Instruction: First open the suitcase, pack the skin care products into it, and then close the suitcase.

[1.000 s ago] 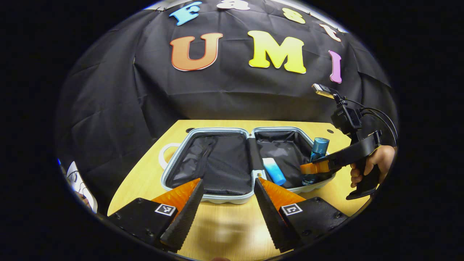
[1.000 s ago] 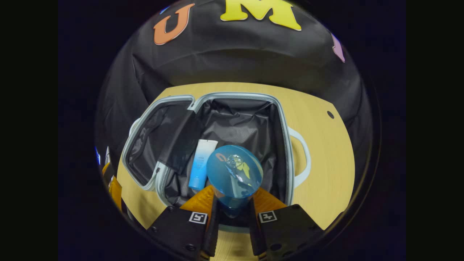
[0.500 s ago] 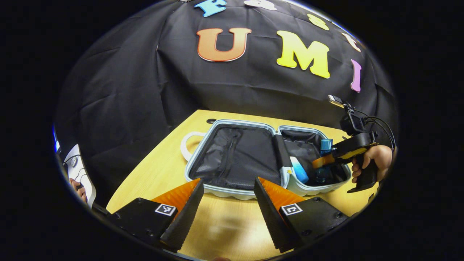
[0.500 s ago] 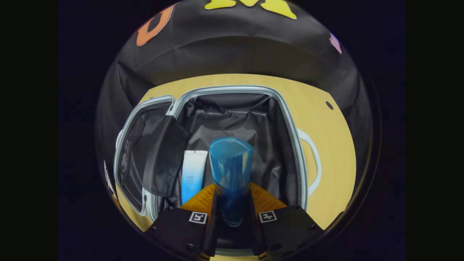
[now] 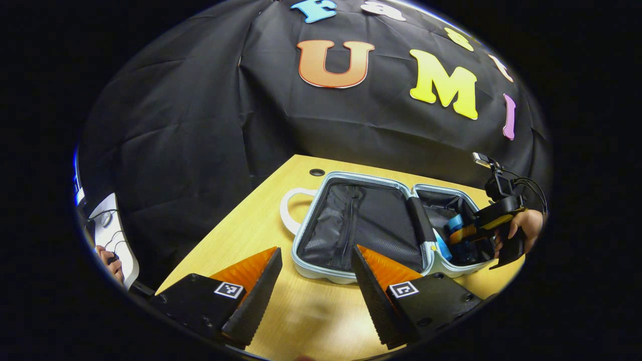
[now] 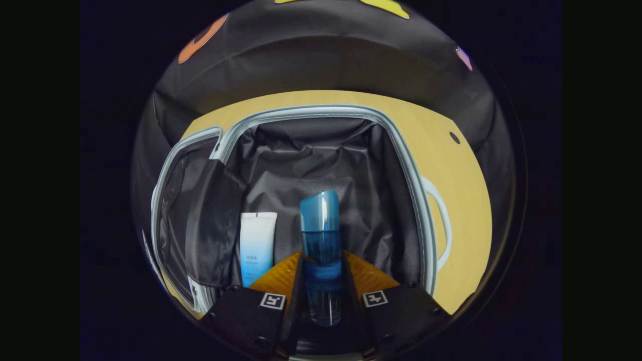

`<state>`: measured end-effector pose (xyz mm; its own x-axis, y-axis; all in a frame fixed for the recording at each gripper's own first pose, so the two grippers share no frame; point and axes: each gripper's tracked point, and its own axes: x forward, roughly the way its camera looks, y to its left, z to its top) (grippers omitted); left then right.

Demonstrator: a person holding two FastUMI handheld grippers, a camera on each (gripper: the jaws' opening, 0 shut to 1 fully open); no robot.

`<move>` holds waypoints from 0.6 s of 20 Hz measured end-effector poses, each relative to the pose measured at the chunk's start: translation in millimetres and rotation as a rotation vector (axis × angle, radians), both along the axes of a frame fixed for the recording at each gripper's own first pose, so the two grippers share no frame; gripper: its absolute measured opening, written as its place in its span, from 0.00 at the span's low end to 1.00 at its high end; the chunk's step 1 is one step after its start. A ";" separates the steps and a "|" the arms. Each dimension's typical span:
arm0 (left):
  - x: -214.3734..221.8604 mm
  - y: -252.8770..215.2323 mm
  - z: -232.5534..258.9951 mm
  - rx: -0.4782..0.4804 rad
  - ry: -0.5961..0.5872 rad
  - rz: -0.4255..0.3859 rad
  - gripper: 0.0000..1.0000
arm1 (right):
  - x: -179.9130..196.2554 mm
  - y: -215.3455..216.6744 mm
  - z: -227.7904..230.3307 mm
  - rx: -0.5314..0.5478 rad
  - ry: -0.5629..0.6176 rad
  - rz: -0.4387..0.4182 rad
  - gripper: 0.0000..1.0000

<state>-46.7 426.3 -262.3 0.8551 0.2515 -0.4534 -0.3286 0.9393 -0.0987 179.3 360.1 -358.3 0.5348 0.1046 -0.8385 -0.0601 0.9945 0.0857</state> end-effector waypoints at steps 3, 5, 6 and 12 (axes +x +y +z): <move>3.4 17.2 -2.1 -0.035 -0.001 0.036 0.90 | -0.9 3.0 3.4 0.035 0.007 -0.002 0.44; 12.7 28.6 -3.8 -0.078 -0.024 0.058 0.90 | 1.7 3.1 19.7 0.055 -0.037 0.006 0.58; 18.4 33.9 -4.5 -0.110 -0.032 0.065 0.89 | 3.5 -1.4 32.8 0.045 -0.078 0.011 0.63; 60.8 67.8 -9.5 -0.394 -0.139 0.141 0.93 | -13.8 -14.4 139.4 0.076 -0.302 0.096 0.82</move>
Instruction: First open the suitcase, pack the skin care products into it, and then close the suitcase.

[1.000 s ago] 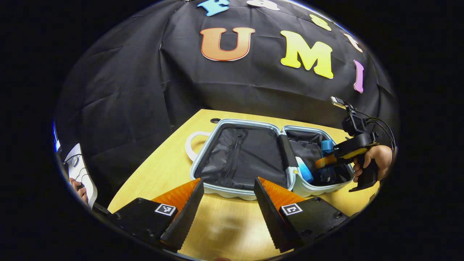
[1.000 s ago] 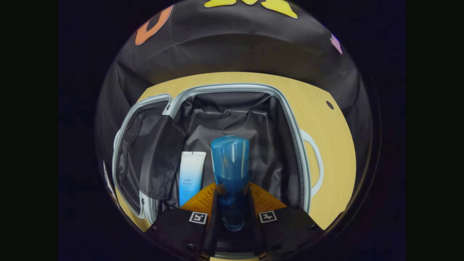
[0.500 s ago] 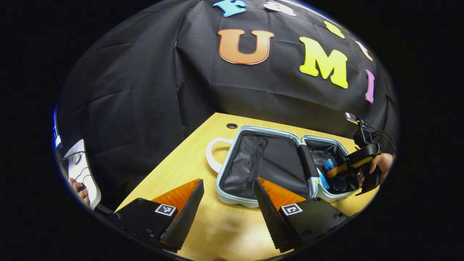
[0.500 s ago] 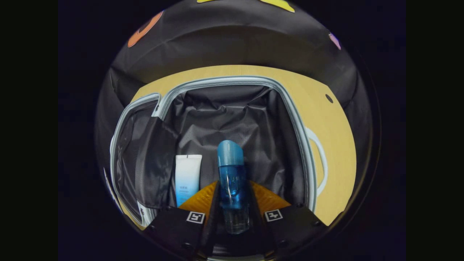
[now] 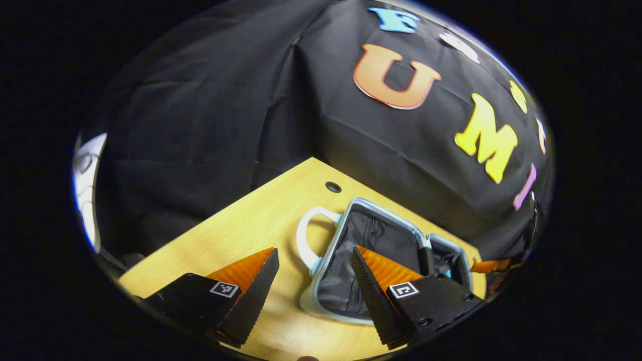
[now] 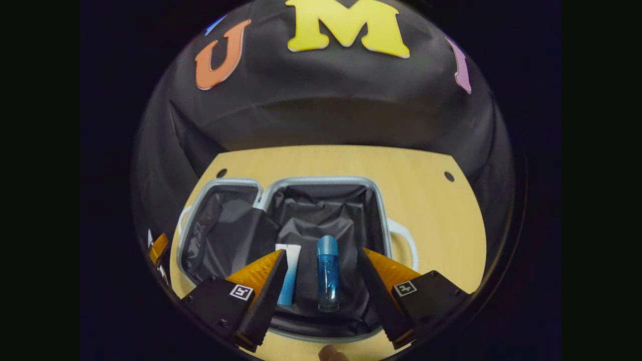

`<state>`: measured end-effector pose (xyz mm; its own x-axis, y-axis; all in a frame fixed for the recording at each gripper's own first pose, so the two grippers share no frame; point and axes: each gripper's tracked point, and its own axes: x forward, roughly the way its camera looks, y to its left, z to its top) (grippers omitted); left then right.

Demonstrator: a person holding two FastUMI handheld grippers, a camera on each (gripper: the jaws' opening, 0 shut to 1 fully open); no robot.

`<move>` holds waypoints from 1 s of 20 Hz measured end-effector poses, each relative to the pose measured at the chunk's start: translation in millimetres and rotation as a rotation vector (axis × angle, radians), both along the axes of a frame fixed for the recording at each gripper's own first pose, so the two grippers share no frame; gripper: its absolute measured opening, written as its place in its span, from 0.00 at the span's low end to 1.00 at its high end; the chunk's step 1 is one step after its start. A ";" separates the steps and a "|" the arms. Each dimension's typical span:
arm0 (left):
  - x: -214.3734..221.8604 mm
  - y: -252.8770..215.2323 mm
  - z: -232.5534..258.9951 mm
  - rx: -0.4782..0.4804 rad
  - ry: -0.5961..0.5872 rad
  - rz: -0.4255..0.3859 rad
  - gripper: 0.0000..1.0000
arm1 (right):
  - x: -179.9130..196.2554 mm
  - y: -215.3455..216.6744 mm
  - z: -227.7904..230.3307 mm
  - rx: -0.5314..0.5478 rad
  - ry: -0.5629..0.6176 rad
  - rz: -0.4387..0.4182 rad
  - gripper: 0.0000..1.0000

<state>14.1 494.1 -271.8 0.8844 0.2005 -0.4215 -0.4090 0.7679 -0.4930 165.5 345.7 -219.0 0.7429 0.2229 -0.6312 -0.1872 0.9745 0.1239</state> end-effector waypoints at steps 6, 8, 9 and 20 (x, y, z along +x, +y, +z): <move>37.2 18.7 -41.1 -0.329 -0.055 0.048 0.93 | -55.3 -38.9 81.8 0.004 -0.141 0.042 0.82; 49.6 13.4 -56.6 -0.435 -0.067 0.032 0.87 | -74.4 -58.5 92.8 -0.017 -0.158 0.036 0.82; 55.4 10.6 -62.2 -0.463 -0.070 0.024 0.84 | -82.3 -64.9 96.5 -0.015 -0.162 0.032 0.82; 61.8 4.6 -67.0 -0.403 -0.015 0.011 0.10 | -106.7 -144.3 137.4 -0.005 -0.264 -0.115 0.80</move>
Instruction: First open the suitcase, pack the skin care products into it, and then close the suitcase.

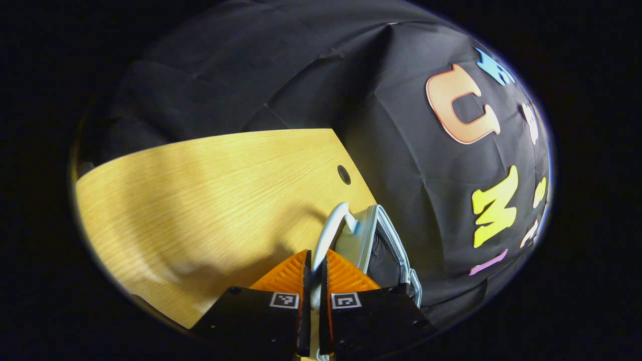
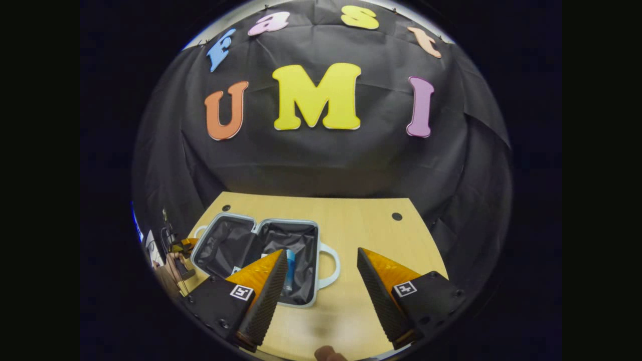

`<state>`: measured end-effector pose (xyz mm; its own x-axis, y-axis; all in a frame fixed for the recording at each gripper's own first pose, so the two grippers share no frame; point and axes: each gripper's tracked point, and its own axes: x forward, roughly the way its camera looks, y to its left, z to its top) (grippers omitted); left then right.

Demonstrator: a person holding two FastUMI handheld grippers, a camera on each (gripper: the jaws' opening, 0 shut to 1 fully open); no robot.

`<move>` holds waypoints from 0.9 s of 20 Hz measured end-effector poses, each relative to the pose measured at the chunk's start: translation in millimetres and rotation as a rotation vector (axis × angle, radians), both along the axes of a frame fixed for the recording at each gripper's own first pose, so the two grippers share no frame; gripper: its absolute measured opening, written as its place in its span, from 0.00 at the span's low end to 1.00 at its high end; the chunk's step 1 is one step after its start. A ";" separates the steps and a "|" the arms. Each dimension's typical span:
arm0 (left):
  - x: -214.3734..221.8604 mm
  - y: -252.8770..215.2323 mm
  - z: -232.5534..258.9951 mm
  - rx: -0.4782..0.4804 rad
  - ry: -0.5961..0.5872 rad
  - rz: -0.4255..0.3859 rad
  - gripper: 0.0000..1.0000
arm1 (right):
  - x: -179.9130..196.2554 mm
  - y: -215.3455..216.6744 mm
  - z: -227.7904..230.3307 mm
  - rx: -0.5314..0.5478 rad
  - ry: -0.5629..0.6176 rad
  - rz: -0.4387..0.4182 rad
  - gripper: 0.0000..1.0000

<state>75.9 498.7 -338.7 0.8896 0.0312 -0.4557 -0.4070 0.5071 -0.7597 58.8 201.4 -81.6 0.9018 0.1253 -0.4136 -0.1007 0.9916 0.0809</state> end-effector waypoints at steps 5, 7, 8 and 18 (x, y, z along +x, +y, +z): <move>0.4 3.0 52.4 0.175 -0.014 0.043 0.06 | -6.4 -32.8 35.3 -0.010 -0.114 -0.023 0.80; 3.2 -4.0 80.8 0.269 -0.020 0.055 0.06 | -8.8 -52.3 51.9 -0.017 -0.168 -0.022 0.81; 3.8 -8.5 95.3 0.326 -0.027 0.057 0.06 | -11.7 -62.3 59.9 -0.016 -0.197 -0.023 0.79; -5.3 -79.5 195.7 0.776 0.008 0.124 0.06 | -26.8 -140.0 78.6 0.015 -0.302 0.050 0.81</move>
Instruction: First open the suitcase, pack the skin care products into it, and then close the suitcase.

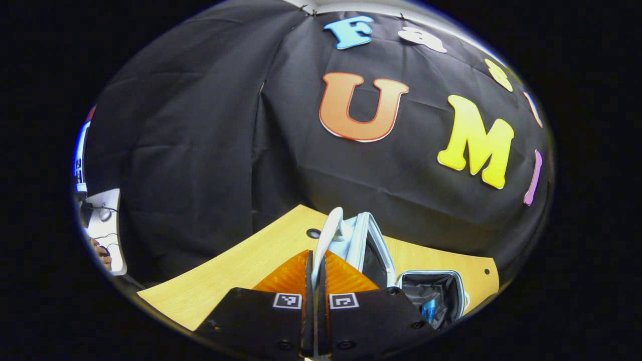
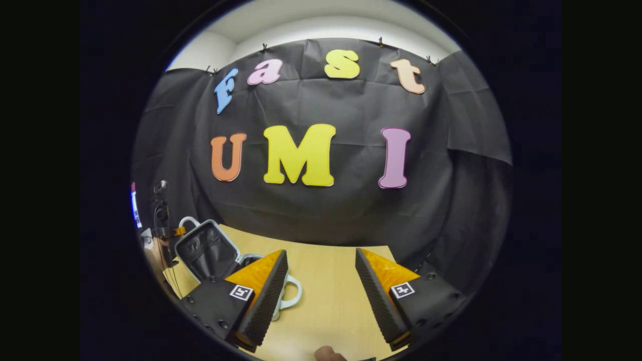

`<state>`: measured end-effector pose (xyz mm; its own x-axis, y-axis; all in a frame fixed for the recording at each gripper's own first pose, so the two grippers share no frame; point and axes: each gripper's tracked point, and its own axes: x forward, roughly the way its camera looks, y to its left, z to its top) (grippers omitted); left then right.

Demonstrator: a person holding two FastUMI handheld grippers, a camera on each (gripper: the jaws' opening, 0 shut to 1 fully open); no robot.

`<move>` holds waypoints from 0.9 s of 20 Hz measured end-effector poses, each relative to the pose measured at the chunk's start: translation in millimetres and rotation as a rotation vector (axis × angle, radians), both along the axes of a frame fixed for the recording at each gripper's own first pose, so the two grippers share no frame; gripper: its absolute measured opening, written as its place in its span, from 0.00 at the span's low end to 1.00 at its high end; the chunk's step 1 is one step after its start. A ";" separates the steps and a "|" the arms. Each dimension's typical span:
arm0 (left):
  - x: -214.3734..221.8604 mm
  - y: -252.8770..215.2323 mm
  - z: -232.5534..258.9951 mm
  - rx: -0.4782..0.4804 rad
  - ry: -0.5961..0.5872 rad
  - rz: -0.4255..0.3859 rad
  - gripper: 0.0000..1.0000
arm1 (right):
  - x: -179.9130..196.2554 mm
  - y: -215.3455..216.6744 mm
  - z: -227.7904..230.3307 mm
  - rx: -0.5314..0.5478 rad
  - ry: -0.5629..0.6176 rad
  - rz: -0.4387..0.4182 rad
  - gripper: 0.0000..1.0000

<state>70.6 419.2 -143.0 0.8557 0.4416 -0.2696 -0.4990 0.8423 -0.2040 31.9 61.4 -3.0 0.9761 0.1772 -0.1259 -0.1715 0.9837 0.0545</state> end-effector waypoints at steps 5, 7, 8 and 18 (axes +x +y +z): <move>8.0 -55.6 38.7 0.118 -0.018 -0.009 0.06 | -0.2 -38.1 -4.4 0.017 -0.007 0.016 0.81; 12.0 -80.7 52.0 0.167 -0.022 -0.018 0.06 | 0.4 -49.0 -7.0 0.021 -0.008 0.016 0.81; 14.4 -92.7 54.6 0.196 -0.020 -0.021 0.06 | 1.0 -51.6 -8.8 0.022 -0.006 0.026 0.81; 62.8 -259.7 45.4 0.354 -0.006 -0.142 0.06 | -5.5 -74.5 -31.3 -0.008 0.024 0.057 0.80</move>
<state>133.4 159.5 -97.6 0.9163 0.3833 -0.1163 -0.3716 0.9218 0.1099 26.5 -13.1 -34.3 0.9611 0.2314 -0.1506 -0.2261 0.9727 0.0516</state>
